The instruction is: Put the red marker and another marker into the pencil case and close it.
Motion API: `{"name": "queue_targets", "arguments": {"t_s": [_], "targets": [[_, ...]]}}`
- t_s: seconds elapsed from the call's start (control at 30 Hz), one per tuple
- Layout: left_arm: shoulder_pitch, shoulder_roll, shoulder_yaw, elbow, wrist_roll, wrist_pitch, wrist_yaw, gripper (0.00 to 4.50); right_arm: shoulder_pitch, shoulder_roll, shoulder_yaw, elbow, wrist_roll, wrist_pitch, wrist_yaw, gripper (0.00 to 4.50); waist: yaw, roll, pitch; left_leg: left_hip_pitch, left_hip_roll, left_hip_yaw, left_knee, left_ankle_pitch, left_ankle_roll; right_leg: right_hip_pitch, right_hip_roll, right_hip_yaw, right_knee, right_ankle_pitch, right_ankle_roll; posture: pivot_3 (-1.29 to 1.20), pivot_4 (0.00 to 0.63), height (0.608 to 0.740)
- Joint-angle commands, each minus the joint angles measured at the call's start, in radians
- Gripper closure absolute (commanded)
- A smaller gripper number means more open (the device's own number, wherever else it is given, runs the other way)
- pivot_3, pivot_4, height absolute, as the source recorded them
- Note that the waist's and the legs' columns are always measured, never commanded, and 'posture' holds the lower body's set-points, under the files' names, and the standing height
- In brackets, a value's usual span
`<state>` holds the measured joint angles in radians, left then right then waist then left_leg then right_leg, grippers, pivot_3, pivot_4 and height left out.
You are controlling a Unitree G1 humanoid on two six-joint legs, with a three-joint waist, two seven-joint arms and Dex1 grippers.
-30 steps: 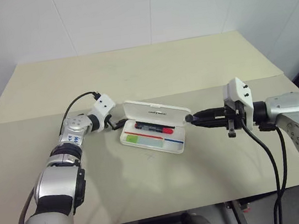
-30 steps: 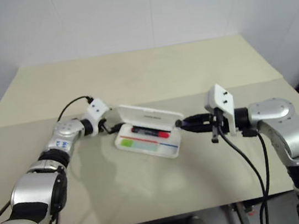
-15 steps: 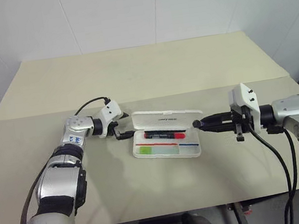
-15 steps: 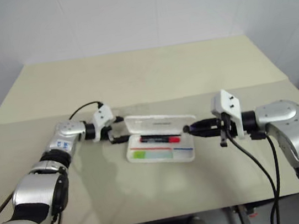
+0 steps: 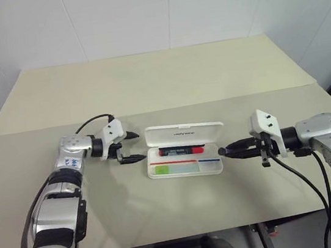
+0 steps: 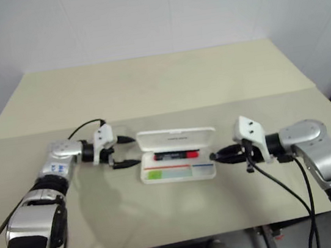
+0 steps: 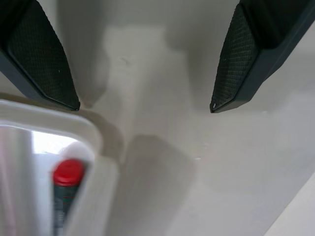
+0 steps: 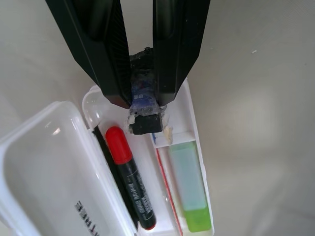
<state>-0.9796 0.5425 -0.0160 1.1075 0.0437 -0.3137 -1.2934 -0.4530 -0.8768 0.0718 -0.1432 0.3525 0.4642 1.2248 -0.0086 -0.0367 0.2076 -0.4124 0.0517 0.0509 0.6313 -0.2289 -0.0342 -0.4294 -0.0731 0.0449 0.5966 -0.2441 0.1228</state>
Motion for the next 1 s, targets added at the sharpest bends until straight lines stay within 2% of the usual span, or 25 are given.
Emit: {"name": "queue_targets", "arguments": {"t_s": [0.03,0.43,0.83,0.87,1.0], "targets": [[0.040,0.048,0.035,-0.103,-0.071,0.018,-0.068,0.00,-0.020,0.010,0.003,-0.054,0.006,0.013,-0.016,4.17,0.000,0.000,0.000,0.000,0.000,0.000,0.000,0.000,0.000,0.000,0.000,0.000,0.000,0.000,0.000,0.00,0.150,0.740],[0.234,0.150,0.091,-0.468,-0.274,0.174,-0.224,0.00,-0.051,0.066,0.086,-0.081,-0.034,0.045,-0.075,4.17,0.001,0.000,0.000,0.000,0.001,0.000,0.001,0.000,0.000,0.000,0.000,0.000,0.002,-0.001,-0.002,0.00,0.150,0.740],[0.285,0.160,0.090,-0.586,-0.355,0.222,-0.220,0.00,-0.071,0.066,0.155,-0.035,-0.116,0.011,-0.071,4.17,-0.001,0.000,0.000,0.001,0.001,0.000,0.002,0.000,0.000,0.000,0.000,0.000,0.004,-0.002,-0.004,0.00,0.150,0.740],[0.283,0.158,0.089,-0.586,-0.356,0.222,-0.219,0.00,-0.074,0.068,0.159,-0.030,-0.122,0.007,-0.071,3.43,-0.001,0.000,0.000,0.002,0.001,0.000,0.002,0.000,0.000,0.000,0.000,0.000,0.004,-0.002,-0.004,0.00,0.150,0.740],[0.276,0.154,0.087,-0.589,-0.358,0.223,-0.213,0.00,-0.087,0.075,0.159,-0.028,-0.124,0.008,-0.064,2.20,-0.004,0.000,0.000,0.002,0.001,0.000,0.002,0.000,0.000,0.000,0.000,0.000,0.004,-0.002,-0.004,0.00,0.150,0.740]]}}
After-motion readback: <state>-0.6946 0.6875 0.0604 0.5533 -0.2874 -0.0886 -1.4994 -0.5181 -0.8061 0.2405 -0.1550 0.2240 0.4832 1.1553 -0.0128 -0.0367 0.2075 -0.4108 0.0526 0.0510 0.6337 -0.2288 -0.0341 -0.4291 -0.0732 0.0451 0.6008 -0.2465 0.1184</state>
